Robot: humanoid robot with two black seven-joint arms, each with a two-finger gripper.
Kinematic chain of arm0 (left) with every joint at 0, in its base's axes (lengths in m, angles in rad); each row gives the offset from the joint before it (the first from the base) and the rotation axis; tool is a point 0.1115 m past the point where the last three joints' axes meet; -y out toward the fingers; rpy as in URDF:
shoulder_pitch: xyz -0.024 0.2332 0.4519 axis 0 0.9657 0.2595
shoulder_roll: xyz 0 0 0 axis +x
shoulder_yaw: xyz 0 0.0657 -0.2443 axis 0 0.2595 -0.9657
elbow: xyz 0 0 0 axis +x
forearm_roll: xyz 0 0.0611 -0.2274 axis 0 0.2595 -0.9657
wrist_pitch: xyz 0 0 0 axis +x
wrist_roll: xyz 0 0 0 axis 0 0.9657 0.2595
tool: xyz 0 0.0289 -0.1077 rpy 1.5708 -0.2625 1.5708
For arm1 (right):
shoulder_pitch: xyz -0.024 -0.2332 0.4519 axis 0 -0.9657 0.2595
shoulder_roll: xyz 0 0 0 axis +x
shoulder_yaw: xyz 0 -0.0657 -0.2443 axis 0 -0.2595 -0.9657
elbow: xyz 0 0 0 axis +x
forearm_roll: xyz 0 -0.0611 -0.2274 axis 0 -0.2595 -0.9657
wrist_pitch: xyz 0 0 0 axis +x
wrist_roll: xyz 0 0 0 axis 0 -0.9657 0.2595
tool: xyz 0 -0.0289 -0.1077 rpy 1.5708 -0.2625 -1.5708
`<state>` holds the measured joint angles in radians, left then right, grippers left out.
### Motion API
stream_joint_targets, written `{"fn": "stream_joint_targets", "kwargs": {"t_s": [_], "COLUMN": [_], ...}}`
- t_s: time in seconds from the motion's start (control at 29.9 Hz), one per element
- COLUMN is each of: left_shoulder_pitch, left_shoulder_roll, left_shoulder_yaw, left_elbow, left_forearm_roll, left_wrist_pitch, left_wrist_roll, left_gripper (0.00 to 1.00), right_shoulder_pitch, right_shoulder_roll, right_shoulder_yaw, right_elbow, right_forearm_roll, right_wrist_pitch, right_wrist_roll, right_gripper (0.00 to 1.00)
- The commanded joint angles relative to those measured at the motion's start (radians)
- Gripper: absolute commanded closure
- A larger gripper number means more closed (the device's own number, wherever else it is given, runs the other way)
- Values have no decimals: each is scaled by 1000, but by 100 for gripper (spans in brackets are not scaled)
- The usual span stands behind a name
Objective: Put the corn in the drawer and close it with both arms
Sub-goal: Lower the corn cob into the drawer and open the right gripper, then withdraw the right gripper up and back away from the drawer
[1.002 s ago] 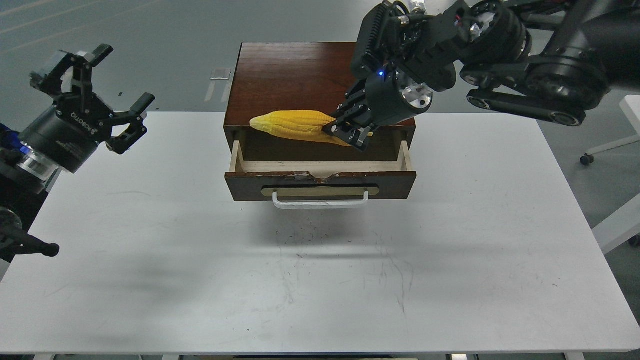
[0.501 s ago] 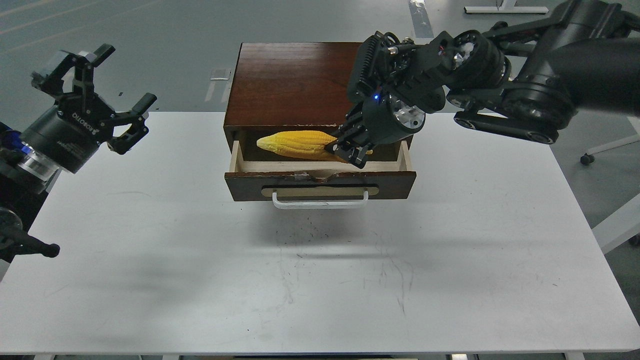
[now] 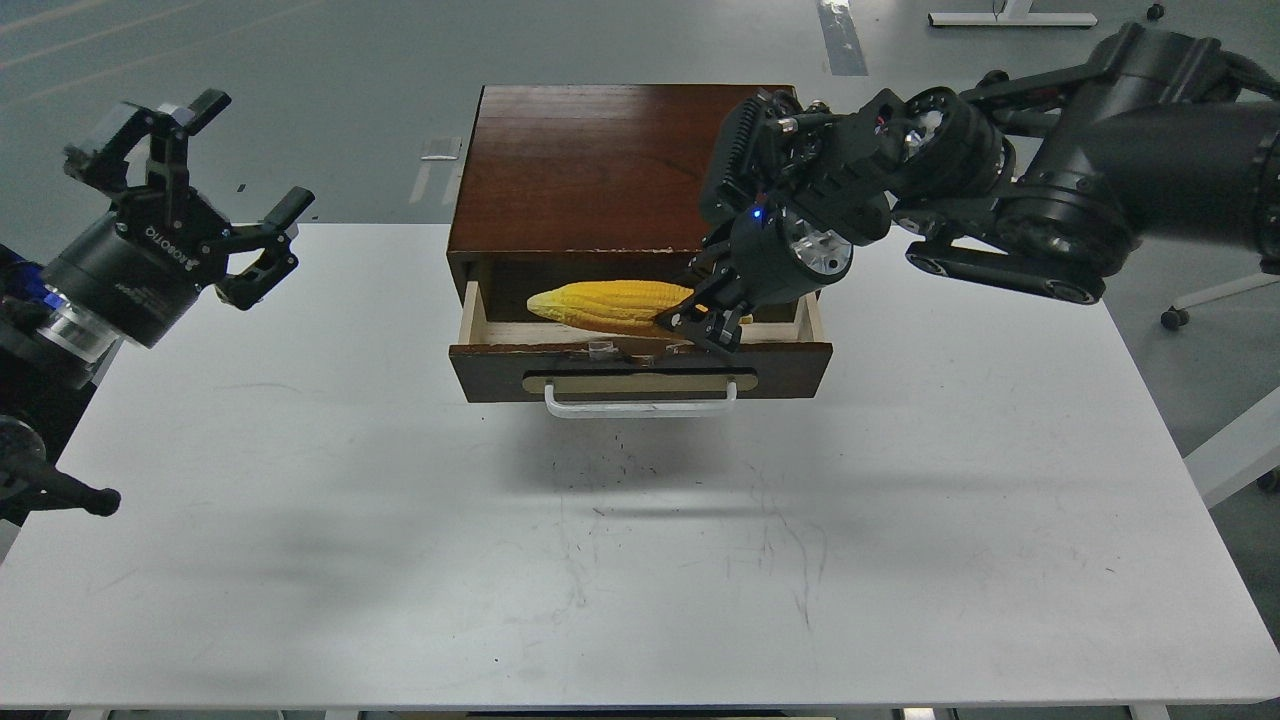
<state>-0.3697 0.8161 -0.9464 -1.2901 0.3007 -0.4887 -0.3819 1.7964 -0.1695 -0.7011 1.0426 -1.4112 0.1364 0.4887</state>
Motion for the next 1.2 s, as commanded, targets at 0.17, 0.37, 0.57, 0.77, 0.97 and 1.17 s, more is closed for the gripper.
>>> {"fn": "stream_joint_targets", "kwargs": {"t_s": [0.17,0.37,0.57,0.77,0.97,1.17], "left_shoulder_pitch": [0,0,0,-2,0,0], "left_shoulder_roll": [0,2,2,0,-3,-12], "left_shoulder_yaw": [0,0,0,0,0,1], "left_elbow": [0,0,0,0,0,0], "left_forearm_roll": [0,0,0,0,0,1], "left_wrist_pitch": [0,0,0,0,0,0], "left_wrist_roll": [0,0,0,0,0,0], "left_gripper": [1,1,1,1,1,1], "right_shoulder_pitch": [0,24,116,147,40,-323], "right_shoulder_roll": [-4,-30,-122,-300,-534,-699], "right_shoulder_yaw": [0,11,60,147,227,535], "right_elbow": [4,14,89,155,224,220], "right_forearm_roll": [8,27,167,382,636,932], "right_wrist_pitch": [-1,-11,-12,-11,-15,-20], "right_wrist_roll": [0,0,0,0,0,0], "right_gripper": [39,24,7,4,4,4]}}
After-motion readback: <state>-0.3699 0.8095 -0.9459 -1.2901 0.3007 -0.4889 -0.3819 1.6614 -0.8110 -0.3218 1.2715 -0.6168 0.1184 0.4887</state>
